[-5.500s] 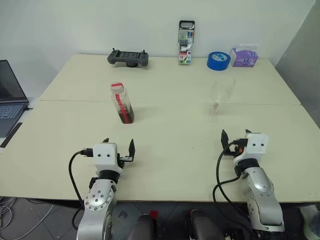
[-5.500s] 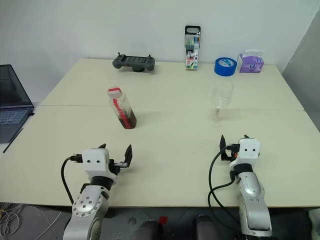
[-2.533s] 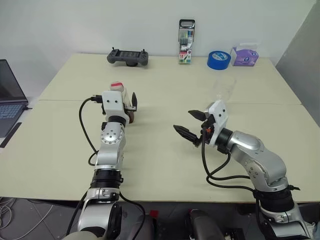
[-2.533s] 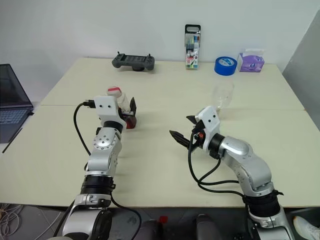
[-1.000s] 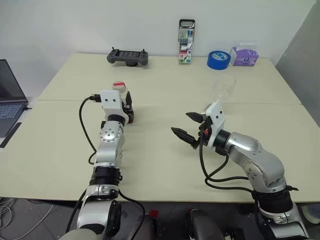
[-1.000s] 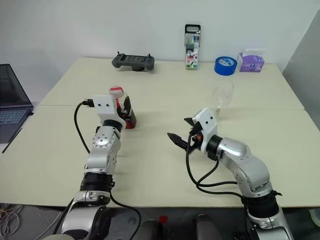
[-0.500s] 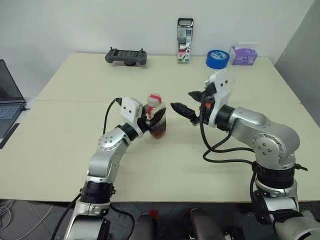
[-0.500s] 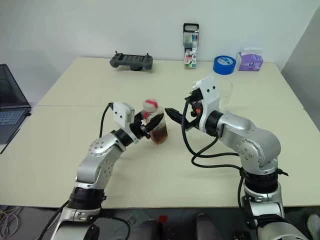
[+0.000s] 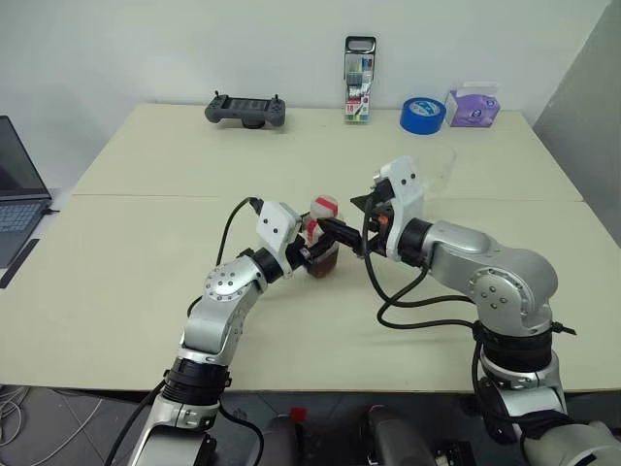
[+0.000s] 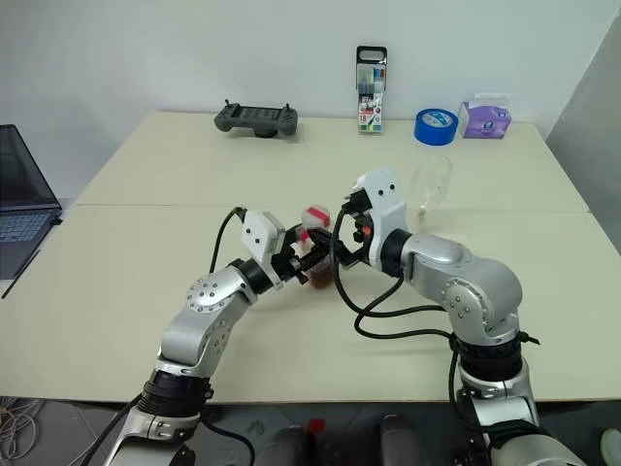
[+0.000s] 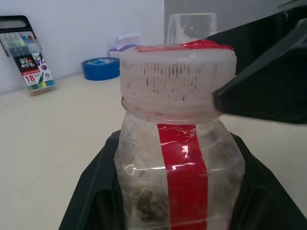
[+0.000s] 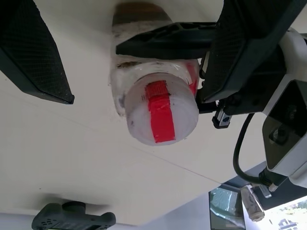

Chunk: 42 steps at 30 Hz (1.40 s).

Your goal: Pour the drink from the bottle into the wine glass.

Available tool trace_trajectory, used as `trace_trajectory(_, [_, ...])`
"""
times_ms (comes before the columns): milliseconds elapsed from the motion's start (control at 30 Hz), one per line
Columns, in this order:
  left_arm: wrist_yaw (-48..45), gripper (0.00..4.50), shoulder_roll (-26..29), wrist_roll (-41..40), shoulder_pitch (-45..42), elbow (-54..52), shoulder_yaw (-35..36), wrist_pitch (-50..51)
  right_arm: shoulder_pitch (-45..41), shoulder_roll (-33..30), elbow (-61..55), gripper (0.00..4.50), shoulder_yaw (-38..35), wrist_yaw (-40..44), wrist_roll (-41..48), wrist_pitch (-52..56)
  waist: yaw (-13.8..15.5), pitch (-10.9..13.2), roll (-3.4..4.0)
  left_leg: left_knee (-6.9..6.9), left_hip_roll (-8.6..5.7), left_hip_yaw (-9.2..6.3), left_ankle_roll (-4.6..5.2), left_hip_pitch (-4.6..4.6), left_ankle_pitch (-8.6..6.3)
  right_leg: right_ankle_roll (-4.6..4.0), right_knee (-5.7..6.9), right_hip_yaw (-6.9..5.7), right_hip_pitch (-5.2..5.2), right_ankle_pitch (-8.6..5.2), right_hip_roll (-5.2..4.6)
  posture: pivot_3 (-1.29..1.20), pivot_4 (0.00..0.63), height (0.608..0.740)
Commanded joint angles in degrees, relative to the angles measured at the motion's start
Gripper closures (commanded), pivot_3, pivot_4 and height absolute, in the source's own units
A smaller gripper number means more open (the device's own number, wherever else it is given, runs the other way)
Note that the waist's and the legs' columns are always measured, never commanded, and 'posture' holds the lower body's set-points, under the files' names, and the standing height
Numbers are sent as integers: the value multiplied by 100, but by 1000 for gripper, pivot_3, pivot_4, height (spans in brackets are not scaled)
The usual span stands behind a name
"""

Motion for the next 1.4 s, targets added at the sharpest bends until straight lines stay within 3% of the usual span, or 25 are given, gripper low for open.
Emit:
trace_trajectory(33, [-20,2525,-36,-31,-39,-343,27,-138,-44,121,-285,0,-9,-78,-30,-176,0,0,0,0,0,-1,0,0,0,0,0,0,0,0,0,0,150,740])
trace_trajectory(133, [-45,2525,-46,-41,-31,-340,20,-131,-55,221,-269,0,-46,-186,-86,-235,1,0,0,0,0,-2,0,0,0,0,0,0,0,0,0,0,150,740])
trace_trajectory(200, [-59,2525,-60,-48,-25,-333,21,-123,-42,334,-228,383,-138,-319,-143,-333,1,0,0,0,0,-1,0,0,0,0,0,0,0,0,0,0,150,740])
trace_trajectory(433, [-77,2525,-99,-79,-35,-292,38,-58,43,378,-204,2645,-162,-346,-185,-395,1,0,0,0,1,-3,0,0,0,0,0,-1,0,0,0,0,150,740])
trace_trajectory(667, [-290,2525,-85,-323,-166,-400,59,144,6,10,-150,2657,-29,32,-211,-542,1,0,0,-1,0,-2,0,0,0,0,-1,-1,0,0,1,0,150,740])
trace_trajectory(833, [-702,2529,46,-797,-453,-587,162,470,-92,-1213,-258,2657,-112,2119,778,-619,10,5,0,3,-10,0,1,-4,0,1,-9,-12,2,0,-2,0,150,740])
trace_trajectory(900, [-998,2541,193,-1027,-509,-677,193,655,129,-2072,-613,2657,-92,3558,1351,-761,27,6,1,2,-13,-1,2,-4,-1,1,-22,-19,9,0,-4,0,150,740])
trace_trajectory(967, [-1261,2543,321,-1355,-522,-823,227,961,169,-2428,-573,2658,-119,4197,1554,-994,17,7,1,-1,-16,-1,5,-4,-3,4,-37,-22,17,-2,-6,0,150,740])
trace_trajectory(1133, [-1610,2544,503,-1500,-484,-969,71,1098,62,-2582,-233,2658,8,4689,1492,-1342,-58,11,3,-4,4,11,9,12,-5,4,-31,-9,22,-2,8,0,150,740])
trace_trajectory(1333, [-1581,2544,391,-1310,-444,-853,-42,942,-84,-2404,-62,2658,-176,4305,1517,-1332,4,12,2,1,13,-2,8,10,-4,4,-23,-7,22,-2,16,0,150,740])
trace_trajectory(1367, [-1571,2545,365,-1288,-434,-848,-61,923,-113,-2338,-79,2098,-258,4177,1579,-1293,6,12,2,2,12,-2,7,9,-4,4,-24,-7,22,-2,15,0,150,740])
trace_trajectory(1400, [-1569,2547,348,-1267,-422,-841,-81,899,-126,-2299,-120,1904,-316,4093,1629,-1246,7,12,1,3,11,-2,7,7,-4,3,-27,-6,22,-2,13,0,150,740])
